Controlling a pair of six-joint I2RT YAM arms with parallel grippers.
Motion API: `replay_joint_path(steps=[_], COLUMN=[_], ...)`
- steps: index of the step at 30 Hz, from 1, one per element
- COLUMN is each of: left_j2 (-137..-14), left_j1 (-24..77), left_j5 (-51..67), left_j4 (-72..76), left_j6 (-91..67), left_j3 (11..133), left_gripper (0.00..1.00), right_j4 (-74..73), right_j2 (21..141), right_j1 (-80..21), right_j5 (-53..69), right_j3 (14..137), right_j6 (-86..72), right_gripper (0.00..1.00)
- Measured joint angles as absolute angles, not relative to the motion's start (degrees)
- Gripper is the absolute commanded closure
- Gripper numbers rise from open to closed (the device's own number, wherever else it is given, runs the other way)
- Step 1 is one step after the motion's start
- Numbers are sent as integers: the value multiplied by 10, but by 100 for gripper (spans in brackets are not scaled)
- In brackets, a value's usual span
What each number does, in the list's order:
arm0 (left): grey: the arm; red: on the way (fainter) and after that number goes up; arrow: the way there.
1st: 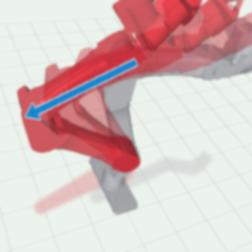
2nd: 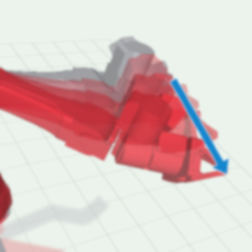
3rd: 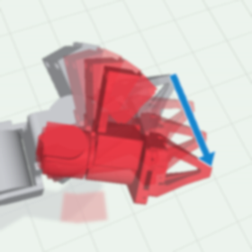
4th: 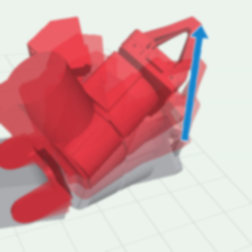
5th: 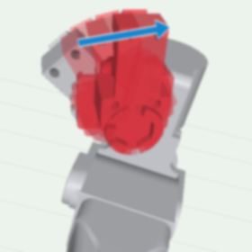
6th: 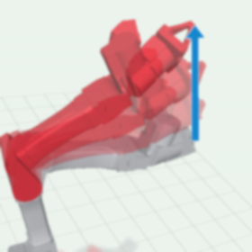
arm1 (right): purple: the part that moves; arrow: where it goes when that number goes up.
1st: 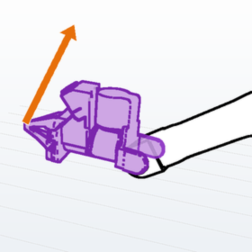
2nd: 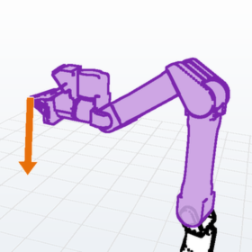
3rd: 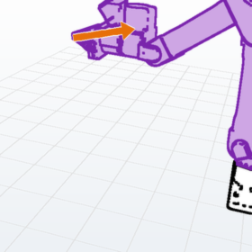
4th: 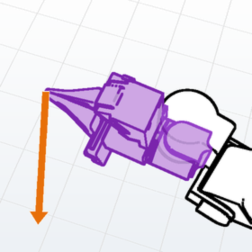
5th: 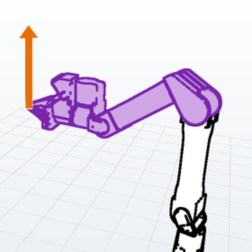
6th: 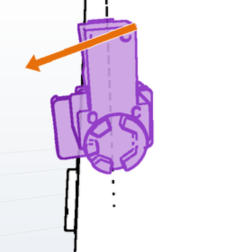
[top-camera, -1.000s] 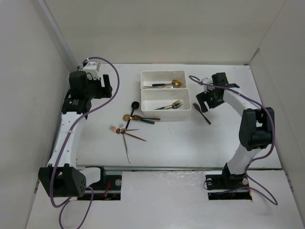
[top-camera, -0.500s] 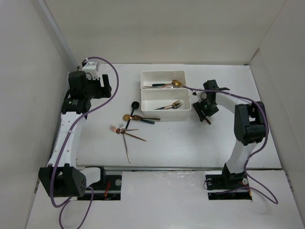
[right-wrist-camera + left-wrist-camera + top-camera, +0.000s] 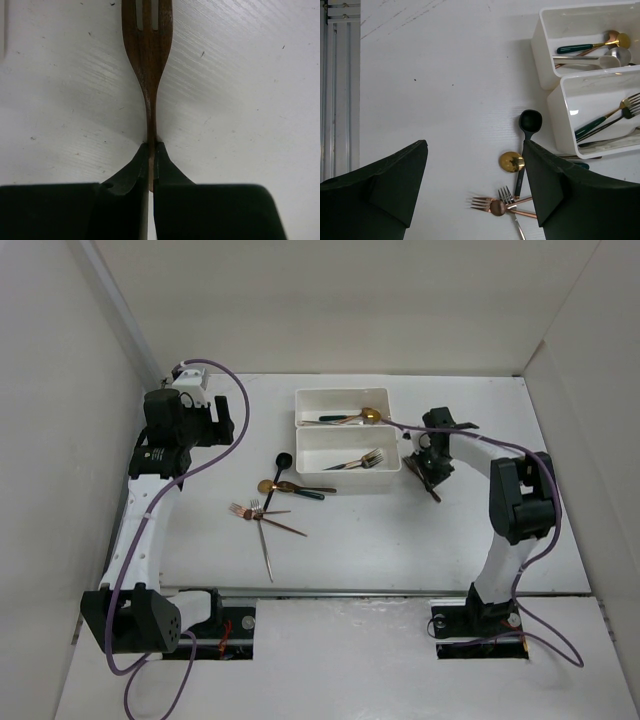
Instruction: Sort the eating utensils into containers
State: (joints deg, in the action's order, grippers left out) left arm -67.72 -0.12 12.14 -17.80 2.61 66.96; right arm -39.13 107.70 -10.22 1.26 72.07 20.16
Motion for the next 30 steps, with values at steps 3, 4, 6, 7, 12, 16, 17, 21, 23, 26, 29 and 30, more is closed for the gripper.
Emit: replay_joint_path(steps=[3, 4, 6, 7, 12, 16, 17, 21, 23, 26, 29, 30], left_j2=[-677, -677, -677, -677, -677, -677, -677, -677, -677, -677, -674, -673], left_j1=[-1, -1, -1, -1, -5, -6, -6, -10, -12, -12, -12, -12], left_j5=[121, 121, 121, 121, 121, 120, 120, 120, 120, 120, 120, 120], left_j4=[-178, -178, -178, -178, -178, -178, -178, -178, -178, -178, -178, -177], left_j6=[26, 26, 26, 26, 26, 26, 25, 25, 25, 25, 25, 25], left_j3=[670, 670, 670, 670, 670, 670, 670, 670, 670, 670, 667, 665], left_gripper=[25, 25, 25, 25, 25, 25, 25, 25, 25, 25, 25, 25], right_j4=[-392, -392, -380, -368, -227, -80, -48, 18, 22, 22, 20, 20], right_j2=[1075, 1073, 1064, 1053, 917, 823, 809, 787, 792, 827, 883, 901], right_j1=[-99, -95, -80, -71, -37, -69, -95, -232, -308, -357, -375, -378], right_j5=[17, 26, 51, 65, 120, 87, 62, -76, -142, -186, -214, -220], right_j3=[722, 722, 721, 720, 669, 633, 626, 586, 565, 565, 580, 587], right_j6=[188, 180, 156, 138, -32, -220, -277, -510, -658, -783, -880, -906], right_gripper=[100, 100, 100, 100, 100, 100, 100, 100, 100, 100, 100, 100])
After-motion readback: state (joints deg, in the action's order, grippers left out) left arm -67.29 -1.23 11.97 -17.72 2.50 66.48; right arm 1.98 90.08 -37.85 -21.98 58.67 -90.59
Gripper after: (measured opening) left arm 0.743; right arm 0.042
